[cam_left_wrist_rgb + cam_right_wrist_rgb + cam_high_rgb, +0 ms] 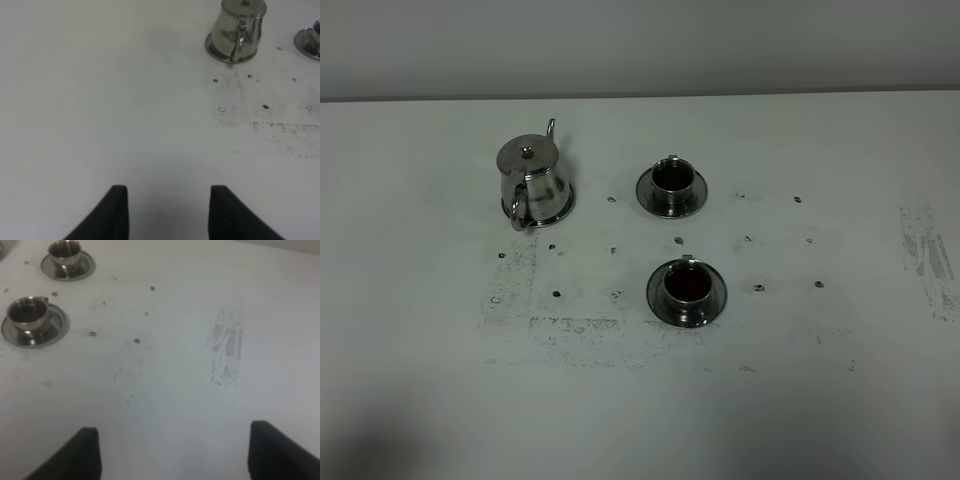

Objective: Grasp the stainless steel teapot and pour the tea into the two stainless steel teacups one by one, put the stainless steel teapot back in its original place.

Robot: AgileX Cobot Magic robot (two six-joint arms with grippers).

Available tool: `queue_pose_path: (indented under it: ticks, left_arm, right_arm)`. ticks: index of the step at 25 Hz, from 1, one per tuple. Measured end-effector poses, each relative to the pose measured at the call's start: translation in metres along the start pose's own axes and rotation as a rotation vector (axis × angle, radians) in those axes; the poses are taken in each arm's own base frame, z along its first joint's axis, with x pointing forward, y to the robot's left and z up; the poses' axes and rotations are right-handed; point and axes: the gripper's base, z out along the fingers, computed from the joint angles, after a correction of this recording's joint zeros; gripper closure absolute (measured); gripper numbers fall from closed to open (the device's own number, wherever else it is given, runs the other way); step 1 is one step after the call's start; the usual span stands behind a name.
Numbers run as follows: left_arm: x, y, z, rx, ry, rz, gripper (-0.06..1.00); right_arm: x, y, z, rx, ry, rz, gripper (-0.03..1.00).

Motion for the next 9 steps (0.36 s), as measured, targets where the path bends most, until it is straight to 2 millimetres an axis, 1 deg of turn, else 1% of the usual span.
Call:
queue_pose_path:
  ticks: [9]
  left_arm:
    - [0.0000, 0.0000, 0.0000, 0.000, 0.000, 0.000, 0.58]
  right_arm:
    - [0.0000, 0.0000, 0.0000, 0.000, 0.000, 0.000, 0.38]
